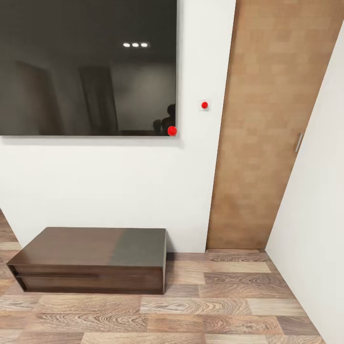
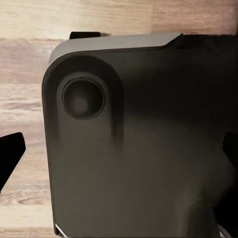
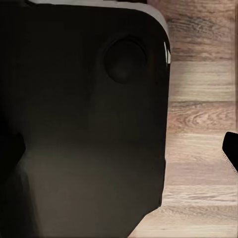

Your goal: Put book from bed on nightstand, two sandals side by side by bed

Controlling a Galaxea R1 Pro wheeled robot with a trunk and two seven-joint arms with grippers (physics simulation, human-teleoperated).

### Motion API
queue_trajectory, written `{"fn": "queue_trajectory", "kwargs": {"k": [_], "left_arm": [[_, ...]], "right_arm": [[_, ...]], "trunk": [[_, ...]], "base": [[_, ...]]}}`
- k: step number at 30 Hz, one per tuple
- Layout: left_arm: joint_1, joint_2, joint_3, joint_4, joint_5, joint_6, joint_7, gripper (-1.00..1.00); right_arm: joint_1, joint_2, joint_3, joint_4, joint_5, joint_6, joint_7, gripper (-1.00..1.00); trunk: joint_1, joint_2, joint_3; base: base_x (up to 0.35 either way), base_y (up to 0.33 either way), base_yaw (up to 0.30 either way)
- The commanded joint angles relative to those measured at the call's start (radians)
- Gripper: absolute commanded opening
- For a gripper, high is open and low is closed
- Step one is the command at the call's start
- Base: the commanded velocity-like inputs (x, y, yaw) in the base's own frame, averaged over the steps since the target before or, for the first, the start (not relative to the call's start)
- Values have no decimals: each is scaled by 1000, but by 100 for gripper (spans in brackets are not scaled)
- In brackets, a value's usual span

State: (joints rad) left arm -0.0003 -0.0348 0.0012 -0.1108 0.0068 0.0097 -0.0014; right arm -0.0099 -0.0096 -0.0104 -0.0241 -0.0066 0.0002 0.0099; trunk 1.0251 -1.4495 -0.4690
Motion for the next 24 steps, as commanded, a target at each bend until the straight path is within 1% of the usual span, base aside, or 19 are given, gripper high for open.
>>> {"fn": "queue_trajectory", "kwargs": {"k": [1, 5, 10, 18, 21, 24], "left_arm": [[0, 0, 0, -7, 1, 1, 0, 100], [-1, -4, 0, -29, 1, 2, 0, 100], [-1, -9, -1, -58, 1, 3, 0, 100], [-9, -9, -1, -103, 0, 0, 0, 100], [-12, -6, 0, -120, 2, -17, 0, 100], [-14, -6, 1, -136, 10, -34, 1, 100]], "right_arm": [[0, 0, -1, -6, -1, -1, 1, 100], [-1, -5, -3, -29, -2, -13, 1, 100], [-1, -33, -14, -57, -3, -18, 2, 100], [-1, -78, -60, -102, -6, -17, 2, 100], [-1, -95, -77, -119, -4, -24, 2, 100], [-1, -96, -95, -136, -4, -30, 2, 100]], "trunk": [[0, 0, -1], [0, 0, -1], [0, 0, -1], [0, 0, -1], [0, 0, -1], [0, 0, -1]], "base": [[0, 0, 0], [0, 0, 0], [0, 0, 0], [0, 0, 0], [0, 0, 0], [0, 0, 0]]}}
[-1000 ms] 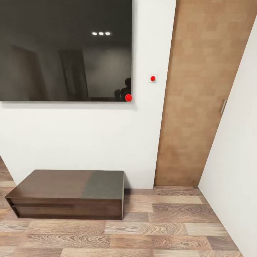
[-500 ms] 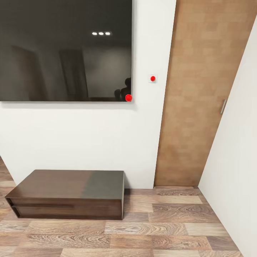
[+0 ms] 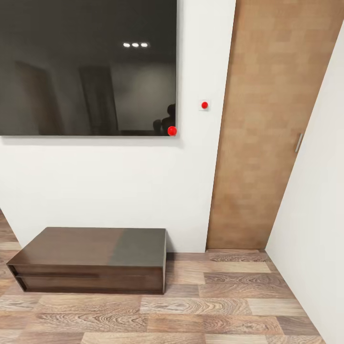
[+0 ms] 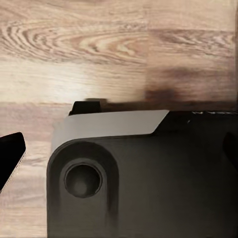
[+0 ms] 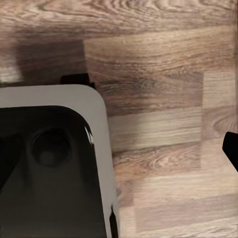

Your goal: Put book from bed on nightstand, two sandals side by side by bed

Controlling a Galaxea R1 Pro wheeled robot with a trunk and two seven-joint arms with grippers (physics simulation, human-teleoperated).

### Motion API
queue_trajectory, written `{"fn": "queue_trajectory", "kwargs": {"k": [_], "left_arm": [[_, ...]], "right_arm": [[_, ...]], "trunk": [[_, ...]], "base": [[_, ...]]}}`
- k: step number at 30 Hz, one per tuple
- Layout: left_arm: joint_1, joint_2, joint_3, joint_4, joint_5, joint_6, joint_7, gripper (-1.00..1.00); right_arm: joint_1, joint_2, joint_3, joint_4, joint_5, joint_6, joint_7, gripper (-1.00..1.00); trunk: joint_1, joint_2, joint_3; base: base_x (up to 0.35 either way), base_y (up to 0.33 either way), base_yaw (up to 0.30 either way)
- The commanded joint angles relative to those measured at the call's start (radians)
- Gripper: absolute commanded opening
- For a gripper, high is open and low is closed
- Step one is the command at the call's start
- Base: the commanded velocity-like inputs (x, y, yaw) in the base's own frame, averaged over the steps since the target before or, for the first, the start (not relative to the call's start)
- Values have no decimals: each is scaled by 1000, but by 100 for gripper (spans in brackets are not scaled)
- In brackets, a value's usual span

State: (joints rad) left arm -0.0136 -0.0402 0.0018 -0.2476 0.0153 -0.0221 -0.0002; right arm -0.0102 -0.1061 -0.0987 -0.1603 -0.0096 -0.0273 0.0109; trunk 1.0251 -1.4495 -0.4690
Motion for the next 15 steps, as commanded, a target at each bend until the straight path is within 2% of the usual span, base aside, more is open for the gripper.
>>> {"fn": "queue_trajectory", "kwargs": {"k": [1, 2, 8, 13, 15], "left_arm": [[-1, 0, 0, -5, 7, -8, 1, 100], [-1, 0, 0, -528, 14, -77, 1, 100], [-2, 1, 2, -496, 34, -137, 2, 100], [-2, 1, 31, -482, 42, -149, 2, 100], [-2, 1, 55, -479, 46, -152, 1, 100]], "right_arm": [[-1, 0, -12, -5, -1, -9, 1, 100], [-1, 0, -129, -332, -1, -19, 1, 100], [0, 0, -144, -328, -2, -49, 1, 100], [0, 0, -147, -326, -2, -55, 1, 100], [0, 1, -148, -326, -2, -56, 1, 100]], "trunk": [[0, -1, -1], [0, -1, -1], [0, -1, -1], [0, -1, -1], [0, -1, -1]], "base": [[0, 0, 0], [0, 0, 0], [0, 0, 0], [0, 0, 0], [0, 0, 0]]}}
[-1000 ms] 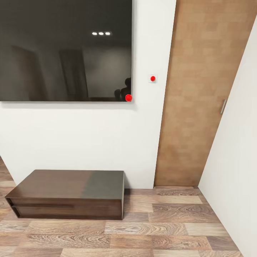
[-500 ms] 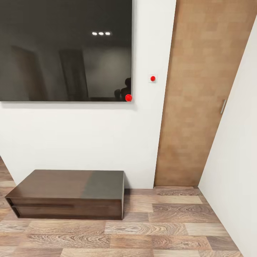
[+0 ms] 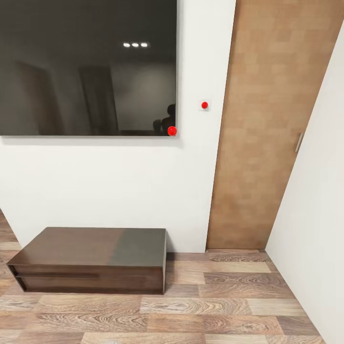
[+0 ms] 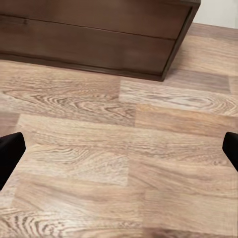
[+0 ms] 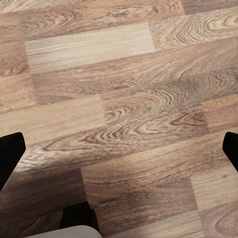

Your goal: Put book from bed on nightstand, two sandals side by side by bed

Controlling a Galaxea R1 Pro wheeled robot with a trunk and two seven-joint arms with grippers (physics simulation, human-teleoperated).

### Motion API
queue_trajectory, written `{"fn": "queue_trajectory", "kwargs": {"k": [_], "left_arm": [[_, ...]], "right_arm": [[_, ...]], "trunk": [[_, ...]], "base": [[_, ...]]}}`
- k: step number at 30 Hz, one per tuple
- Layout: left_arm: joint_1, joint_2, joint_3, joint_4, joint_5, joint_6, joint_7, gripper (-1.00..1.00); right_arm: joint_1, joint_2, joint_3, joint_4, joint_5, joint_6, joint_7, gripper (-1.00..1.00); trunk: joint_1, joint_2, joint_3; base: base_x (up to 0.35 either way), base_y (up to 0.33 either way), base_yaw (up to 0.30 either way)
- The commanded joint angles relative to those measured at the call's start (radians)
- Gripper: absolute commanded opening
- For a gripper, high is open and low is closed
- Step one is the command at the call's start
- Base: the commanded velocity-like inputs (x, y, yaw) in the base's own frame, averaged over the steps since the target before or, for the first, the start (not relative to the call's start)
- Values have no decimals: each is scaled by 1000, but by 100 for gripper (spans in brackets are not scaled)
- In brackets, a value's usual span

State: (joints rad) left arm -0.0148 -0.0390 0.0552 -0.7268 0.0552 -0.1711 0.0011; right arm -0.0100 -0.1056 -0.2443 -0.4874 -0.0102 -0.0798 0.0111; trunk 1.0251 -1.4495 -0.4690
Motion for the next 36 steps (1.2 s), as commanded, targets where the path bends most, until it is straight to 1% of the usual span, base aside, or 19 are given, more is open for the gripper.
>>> {"fn": "queue_trajectory", "kwargs": {"k": [1, 8, 11, 21, 36], "left_arm": [[-1, -1, 9, 2, 7, -4, 0, 100], [-1, -1, 60, 7, 11, -6, -2, 100], [-1, -1, 67, 8, 12, -7, -2, 100], [-1, -3, 69, 16, 11, -7, -3, 100], [-1, -7, 65, 33, 8, -7, -3, 100]], "right_arm": [[-1, 0, -2, 1, -1, -4, 1, 100], [-1, 1, -3, 1, -1, -4, 1, 100], [-1, 1, -3, 1, -1, -5, 0, 100], [-1, 0, -3, 1, -2, -5, -1, 100], [-1, 1, -1, 1, 0, -5, -7, 100]], "trunk": [[0, -1, -1], [0, -1, -1], [0, -1, -1], [0, -1, -1], [0, -1, -1]], "base": [[0, 0, 0], [0, 0, 0], [0, 0, 0], [0, 0, 23], [0, 0, 258]]}}
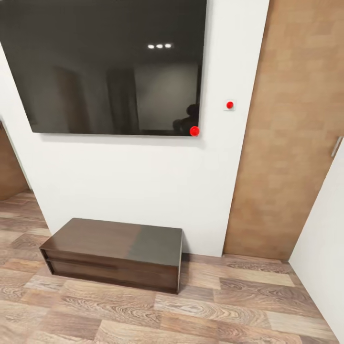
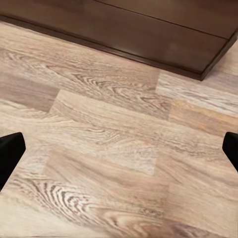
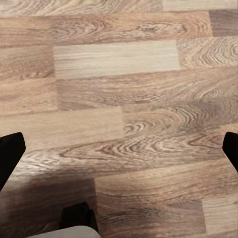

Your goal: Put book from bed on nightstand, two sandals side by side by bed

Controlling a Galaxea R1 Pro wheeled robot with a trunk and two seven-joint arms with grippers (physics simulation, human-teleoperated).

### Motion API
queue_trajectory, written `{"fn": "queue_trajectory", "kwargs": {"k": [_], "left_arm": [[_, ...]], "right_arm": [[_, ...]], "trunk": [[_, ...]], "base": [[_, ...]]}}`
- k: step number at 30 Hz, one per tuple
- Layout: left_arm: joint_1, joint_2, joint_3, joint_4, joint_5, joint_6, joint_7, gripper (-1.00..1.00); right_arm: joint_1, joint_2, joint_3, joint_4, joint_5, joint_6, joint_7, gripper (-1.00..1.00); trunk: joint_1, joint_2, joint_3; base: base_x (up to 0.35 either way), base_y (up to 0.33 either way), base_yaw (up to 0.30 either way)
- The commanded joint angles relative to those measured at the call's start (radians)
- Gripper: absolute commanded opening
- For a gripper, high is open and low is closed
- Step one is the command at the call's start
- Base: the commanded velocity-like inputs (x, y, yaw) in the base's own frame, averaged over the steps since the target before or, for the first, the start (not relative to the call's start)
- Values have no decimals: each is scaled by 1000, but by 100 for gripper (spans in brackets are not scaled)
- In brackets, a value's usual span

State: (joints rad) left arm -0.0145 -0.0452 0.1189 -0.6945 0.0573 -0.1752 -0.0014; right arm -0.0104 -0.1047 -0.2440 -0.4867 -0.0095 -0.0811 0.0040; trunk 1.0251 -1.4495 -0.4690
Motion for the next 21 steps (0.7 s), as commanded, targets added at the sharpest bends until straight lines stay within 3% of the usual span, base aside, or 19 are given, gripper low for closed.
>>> {"fn": "queue_trajectory", "kwargs": {"k": [1, 21], "left_arm": [[-1, -1, 1, 1, 6, -3, 0, 100], [-1, -2, -1, 1, 6, -2, 0, 100]], "right_arm": [[0, 0, -2, 0, -1, -3, 0, 100], [0, 0, -1, 1, 6, -3, -1, 100]], "trunk": [[0, -1, -1], [0, -1, -1]], "base": [[0, 0, 291], [0, 0, 293]]}}
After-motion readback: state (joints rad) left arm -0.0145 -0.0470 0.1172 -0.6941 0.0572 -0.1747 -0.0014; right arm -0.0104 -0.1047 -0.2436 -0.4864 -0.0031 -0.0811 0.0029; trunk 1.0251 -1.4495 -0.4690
